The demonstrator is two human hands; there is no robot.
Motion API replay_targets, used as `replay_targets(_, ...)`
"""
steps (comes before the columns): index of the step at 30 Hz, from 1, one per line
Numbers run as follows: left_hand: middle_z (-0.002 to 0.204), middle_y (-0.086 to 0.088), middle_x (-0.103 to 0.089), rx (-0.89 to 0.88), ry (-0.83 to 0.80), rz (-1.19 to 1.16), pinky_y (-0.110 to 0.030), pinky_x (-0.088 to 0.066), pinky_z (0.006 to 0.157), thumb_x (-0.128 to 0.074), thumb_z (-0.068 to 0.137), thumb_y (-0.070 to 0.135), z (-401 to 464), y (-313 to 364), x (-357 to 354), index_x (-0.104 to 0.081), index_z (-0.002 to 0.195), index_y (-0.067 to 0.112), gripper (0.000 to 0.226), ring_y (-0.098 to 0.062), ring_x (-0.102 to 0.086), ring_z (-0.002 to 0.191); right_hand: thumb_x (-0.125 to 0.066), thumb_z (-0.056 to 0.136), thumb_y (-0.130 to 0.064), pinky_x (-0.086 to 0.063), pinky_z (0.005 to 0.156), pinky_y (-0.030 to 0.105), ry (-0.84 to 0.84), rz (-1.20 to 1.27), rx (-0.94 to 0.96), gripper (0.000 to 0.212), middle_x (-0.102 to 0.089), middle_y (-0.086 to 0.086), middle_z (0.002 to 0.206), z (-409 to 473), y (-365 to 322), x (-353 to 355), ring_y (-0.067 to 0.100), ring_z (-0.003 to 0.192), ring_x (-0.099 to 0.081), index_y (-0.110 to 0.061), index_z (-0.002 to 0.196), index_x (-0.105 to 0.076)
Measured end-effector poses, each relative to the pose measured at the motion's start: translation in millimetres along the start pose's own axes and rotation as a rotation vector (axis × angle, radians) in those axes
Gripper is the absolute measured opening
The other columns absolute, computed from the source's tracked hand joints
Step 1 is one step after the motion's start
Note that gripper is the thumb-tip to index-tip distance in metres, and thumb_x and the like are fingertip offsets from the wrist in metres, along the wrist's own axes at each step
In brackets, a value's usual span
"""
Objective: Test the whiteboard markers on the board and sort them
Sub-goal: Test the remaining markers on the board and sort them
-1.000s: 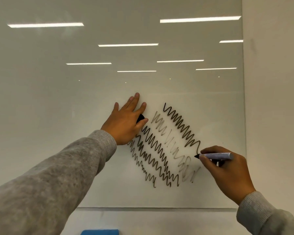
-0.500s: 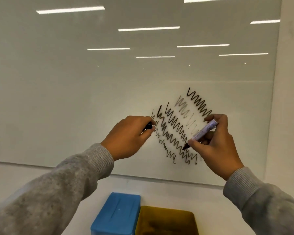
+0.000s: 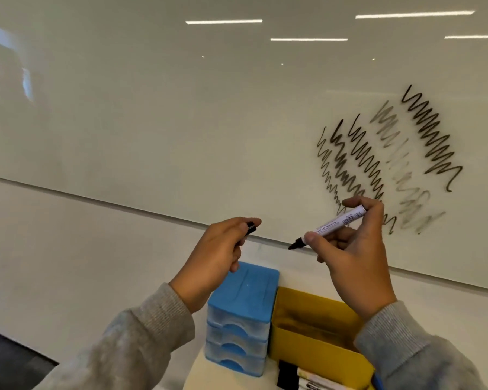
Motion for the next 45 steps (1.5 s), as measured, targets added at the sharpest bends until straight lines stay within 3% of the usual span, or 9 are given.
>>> replay_targets(3,0.08,0.003,-0.054,-0.022,0.022,0.024,-0.021,-0.041,0.052,-0.044,0.106,0.022,-1.6,-7.7,7.5,-0.066,0.123,0.028,0.029,-0.008,-0.043,0.058,-0.077,0.083,-0.002,-0.057,0.059,0.031,-0.011,0.041,-0.045,0.059,-0.07,0.016,0.081,-2.8,7.9,-10.6,0.032,0.069,-0.065,-0.033,0.114,-0.039)
replay_targets(7,0.084,0.003,-0.065,-0.02,0.04,0.019,-0.023,-0.047,0.057,-0.054,0.102,0.023,-2.5,-10.6,12.8,-0.061,0.12,0.029,0.02,-0.011,-0.053,0.062,-0.072,0.088,-0.003,-0.053,0.058,0.022,0.011,0.127,-0.083,0.044,-0.074,0.012,0.079,-2.2,5.7,-16.4,0.014,0.062,-0.066,-0.025,0.114,-0.043)
replay_targets(13,0.097,-0.006,-0.075,0.032,-0.068,-0.034,-0.028,-0.05,0.064,-0.062,0.098,0.019,-10.4,-15.7,7.0,-0.064,0.112,0.014,0.015,-0.016,-0.062,0.07,-0.067,0.093,-0.008,-0.046,0.063,0.036,0.107,0.29,-0.154,0.031,-0.075,0.011,0.081,-5.9,2.0,-7.6,0.022,0.062,-0.058,-0.024,0.11,-0.047)
replay_targets(22,0.105,-0.007,-0.076,0.024,-0.206,-0.116,-0.03,-0.054,0.071,-0.061,0.098,0.011,-20.1,-12.2,-14.2,-0.063,0.118,0.01,0.02,-0.016,-0.068,0.078,-0.067,0.093,-0.009,-0.046,0.061,0.033,0.148,0.32,-0.158,0.031,-0.074,0.01,0.082,-19.0,-2.2,9.1,0.02,0.064,-0.059,-0.022,0.113,-0.048)
replay_targets(36,0.101,-0.004,-0.077,-0.034,-0.206,-0.027,-0.028,-0.056,0.07,-0.059,0.099,0.017,-20.4,-9.6,-14.2,-0.065,0.116,0.012,0.019,-0.015,-0.069,0.079,-0.066,0.094,-0.011,-0.047,0.061,0.032,0.132,0.286,-0.155,0.031,-0.075,0.008,0.081,-26.9,3.5,9.3,0.019,0.065,-0.06,-0.019,0.117,-0.047)
replay_targets(45,0.097,-0.007,-0.077,-0.039,-0.192,-0.055,-0.027,-0.056,0.069,-0.06,0.098,0.015,-24.8,-10.3,-21.6,-0.067,0.112,0.009,0.017,-0.015,-0.069,0.076,-0.067,0.093,-0.011,-0.054,0.068,0.033,0.134,0.412,-0.262,0.028,-0.075,0.013,0.088,-33.9,13.5,15.8,0.023,0.074,-0.067,-0.019,0.114,-0.05)
Point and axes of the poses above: each hand's wrist, its own z-axis towards the middle knuckle, its own x-axis out of the back of the hand, y = z × x, the point moved 1 cm from there along z, towards the middle knuckle
